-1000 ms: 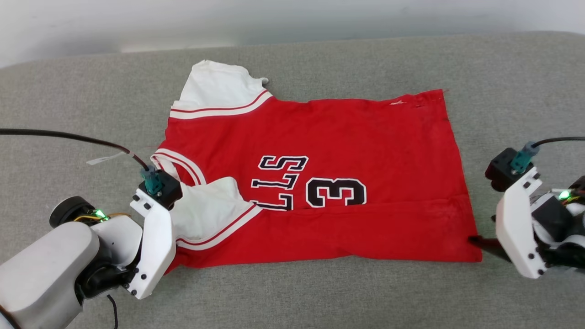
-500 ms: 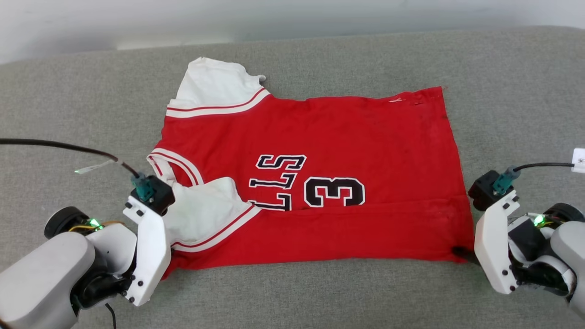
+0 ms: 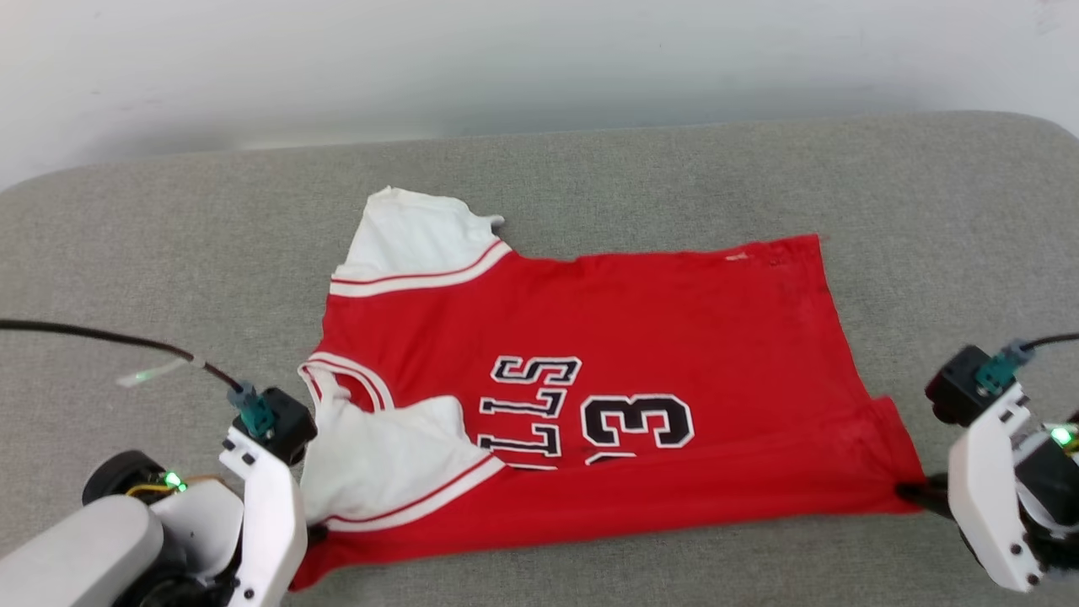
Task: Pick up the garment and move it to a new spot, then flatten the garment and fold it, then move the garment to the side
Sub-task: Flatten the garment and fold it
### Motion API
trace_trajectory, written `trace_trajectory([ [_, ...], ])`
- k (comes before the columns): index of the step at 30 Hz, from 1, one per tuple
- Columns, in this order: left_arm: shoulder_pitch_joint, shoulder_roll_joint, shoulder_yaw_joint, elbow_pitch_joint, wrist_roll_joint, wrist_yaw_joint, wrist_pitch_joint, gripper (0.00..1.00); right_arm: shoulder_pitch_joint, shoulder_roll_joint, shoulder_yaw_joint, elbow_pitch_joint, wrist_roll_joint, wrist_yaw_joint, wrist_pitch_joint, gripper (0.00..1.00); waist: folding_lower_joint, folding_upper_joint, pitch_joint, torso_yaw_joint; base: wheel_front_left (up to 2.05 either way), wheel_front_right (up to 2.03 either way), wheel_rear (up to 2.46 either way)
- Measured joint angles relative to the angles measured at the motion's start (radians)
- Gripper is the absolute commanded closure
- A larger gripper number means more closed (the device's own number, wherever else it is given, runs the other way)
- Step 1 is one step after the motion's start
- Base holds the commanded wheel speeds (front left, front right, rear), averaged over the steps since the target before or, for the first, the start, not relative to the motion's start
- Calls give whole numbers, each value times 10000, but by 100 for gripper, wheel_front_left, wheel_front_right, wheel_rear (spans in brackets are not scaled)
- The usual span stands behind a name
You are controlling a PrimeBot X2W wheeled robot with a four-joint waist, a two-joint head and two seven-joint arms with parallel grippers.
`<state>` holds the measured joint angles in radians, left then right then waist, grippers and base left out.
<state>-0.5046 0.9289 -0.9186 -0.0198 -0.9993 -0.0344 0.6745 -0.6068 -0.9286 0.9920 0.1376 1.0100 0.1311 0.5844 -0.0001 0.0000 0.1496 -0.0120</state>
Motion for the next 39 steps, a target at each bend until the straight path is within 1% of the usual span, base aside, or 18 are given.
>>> trace_trajectory([
  [3, 342, 150, -59, -345, -100, 123, -63, 100, 346, -445, -23, -384, 207, 0, 125, 100, 0, 0, -54, 18, 0, 0, 0],
  [6, 695, 146, -176, -537, -180, 265, -119, 100, 822, -621, 104, -527, 282, 0, 339, 100, 0, 0, -7, 24, 0, 0, 0],
  [10, 941, 71, -362, -439, -174, 355, -174, 100, 1251, -535, 345, -454, 215, 0, 600, 100, 0, 0, 115, 22, 0, 0, 0],
  [13, 1047, 33, -426, -280, -167, 355, -222, 100, 1390, -320, 357, -238, 104, 0, 571, 100, 0, 0, 157, 14, 0, 0, 0],
  [14, 1061, 10, -426, -232, -165, 357, -274, 64, 1412, -240, 320, -132, 104, 0, 493, 100, 0, 0, 154, 15, 0, 0, 0],
  [15, 1060, -12, -407, -211, -113, 374, -384, 0, 1417, -165, 265, -56, 100, 0, 412, 94, 0, 0, 141, 21, 0, 0, 0],
  [16, 1058, -38, -374, -178, -23, 410, -489, 0, 1420, -105, 205, 10, 98, 0, 376, 42, 0, 0, 115, 28, 0, 0, 0],
  [17, 1057, -38, -347, -151, -29, 418, -504, 0, 1428, -63, 163, 42, 90, 0, 341, 0, 0, 0, 76, 32, 0, 0, 0],
  [21, 937, 67, -23, -213, -311, 420, -631, 0, 1440, -38, -242, -81, -8, 0, -82, 0, 0, 0, -145, 38, 0, 0, 0],
  [25, 543, 414, 399, -405, -334, 437, -740, 0, 1330, -27, -1083, -303, -479, 0, -1195, 0, 0, 0, -329, -23, 0, 0, 0],
  [27, 225, 506, 650, -468, -173, 535, -941, 0, 1241, 56, -1482, -441, -861, -2, -1783, 0, 0, 0, -356, -78, 0, 0, 0],
  [30, -225, 591, 999, -412, 180, 688, -1375, 0, 1224, 499, -2215, -640, -1540, 0, -2794, 0, 0, 1, -310, -209, 0, 0, 0],
  [33, -660, 546, 1252, -113, 476, 792, -1693, 0, 1201, 1133, -3267, -594, -2483, -2, -3990, 0, 0, 0, -152, -336, 0, 0, 0],
  [39, -1725, 167, 1655, 848, 844, 784, -2063, 0, 1848, 2995, -5877, -537, -4224, 0, -5923, 0, 0, 0, 345, -594, 0, 0, 0],
])
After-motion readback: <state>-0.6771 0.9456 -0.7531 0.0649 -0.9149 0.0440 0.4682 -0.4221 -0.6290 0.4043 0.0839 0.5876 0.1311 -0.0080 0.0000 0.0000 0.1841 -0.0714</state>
